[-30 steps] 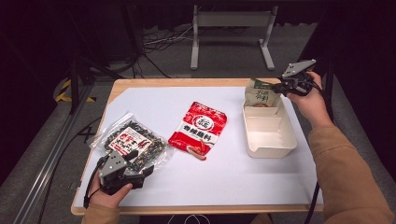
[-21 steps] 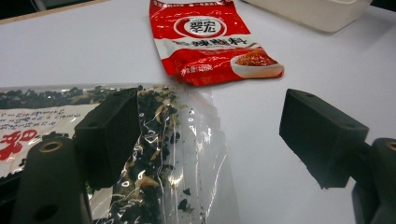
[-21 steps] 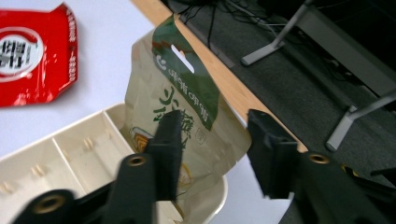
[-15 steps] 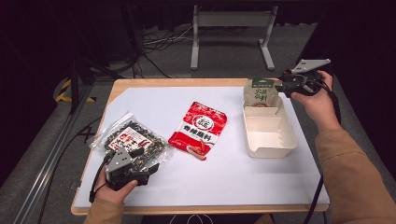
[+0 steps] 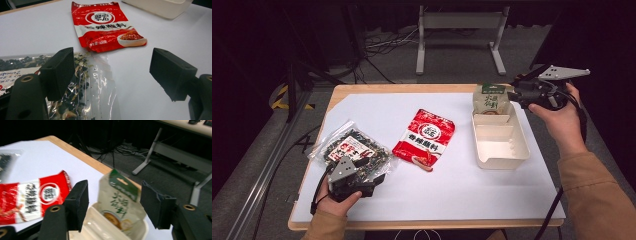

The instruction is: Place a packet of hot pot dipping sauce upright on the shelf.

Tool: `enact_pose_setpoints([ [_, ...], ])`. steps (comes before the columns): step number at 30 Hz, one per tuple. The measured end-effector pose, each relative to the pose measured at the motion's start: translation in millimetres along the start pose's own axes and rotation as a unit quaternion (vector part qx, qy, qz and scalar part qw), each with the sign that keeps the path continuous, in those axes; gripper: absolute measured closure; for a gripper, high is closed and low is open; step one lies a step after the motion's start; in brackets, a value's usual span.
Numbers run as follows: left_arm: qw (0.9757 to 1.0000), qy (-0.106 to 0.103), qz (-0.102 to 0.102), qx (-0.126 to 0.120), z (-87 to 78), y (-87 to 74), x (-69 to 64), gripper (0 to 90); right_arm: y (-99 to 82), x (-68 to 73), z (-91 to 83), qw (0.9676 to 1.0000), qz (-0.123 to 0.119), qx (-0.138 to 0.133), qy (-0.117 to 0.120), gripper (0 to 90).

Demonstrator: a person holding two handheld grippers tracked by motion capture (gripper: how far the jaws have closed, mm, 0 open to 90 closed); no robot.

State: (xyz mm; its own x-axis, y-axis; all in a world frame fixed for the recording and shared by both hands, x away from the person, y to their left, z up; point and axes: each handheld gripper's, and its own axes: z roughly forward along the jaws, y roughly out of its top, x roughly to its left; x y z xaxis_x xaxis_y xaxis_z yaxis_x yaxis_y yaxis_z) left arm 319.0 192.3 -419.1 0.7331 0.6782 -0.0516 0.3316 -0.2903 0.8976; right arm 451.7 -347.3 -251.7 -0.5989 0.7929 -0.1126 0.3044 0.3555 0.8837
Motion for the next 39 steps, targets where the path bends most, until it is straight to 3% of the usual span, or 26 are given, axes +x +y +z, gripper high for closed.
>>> enact_pose_setpoints([
  [3, 1.0000, 0.000, -0.002, -0.004, -0.7, 1.0, 0.5, 21.2, 1.1, 11.7, 1.0, 0.9984, 0.038, -0.011, 0.040, 41.0],
  [5, 1.0000, -0.002, -0.001, -0.004, -0.3, 1.4, 0.2, 21.2, 4.0, 21.7, 2.5, 0.9956, 0.060, -0.021, 0.069, 41.4],
  [10, 1.0000, -0.003, -0.003, -0.003, -0.8, 0.4, -0.2, 21.1, 8.2, 37.1, 8.6, 0.9940, 0.056, -0.020, 0.092, 41.3],
  [22, 1.0000, 0.000, 0.000, -0.004, -2.9, -0.2, 1.6, 21.1, 14.8, 65.7, 45.2, 0.9932, 0.039, 0.013, 0.109, 40.0],
  [32, 1.0000, 0.007, -0.002, -0.004, -8.5, -3.4, 1.3, 21.1, 12.3, 76.4, 82.4, 0.9909, 0.045, 0.057, 0.114, 39.7],
  [39, 0.9999, 0.014, -0.006, -0.003, -13.8, -6.5, 1.1, 21.0, 10.7, 81.4, 105.0, 0.9900, 0.046, 0.068, 0.115, 39.7],
])
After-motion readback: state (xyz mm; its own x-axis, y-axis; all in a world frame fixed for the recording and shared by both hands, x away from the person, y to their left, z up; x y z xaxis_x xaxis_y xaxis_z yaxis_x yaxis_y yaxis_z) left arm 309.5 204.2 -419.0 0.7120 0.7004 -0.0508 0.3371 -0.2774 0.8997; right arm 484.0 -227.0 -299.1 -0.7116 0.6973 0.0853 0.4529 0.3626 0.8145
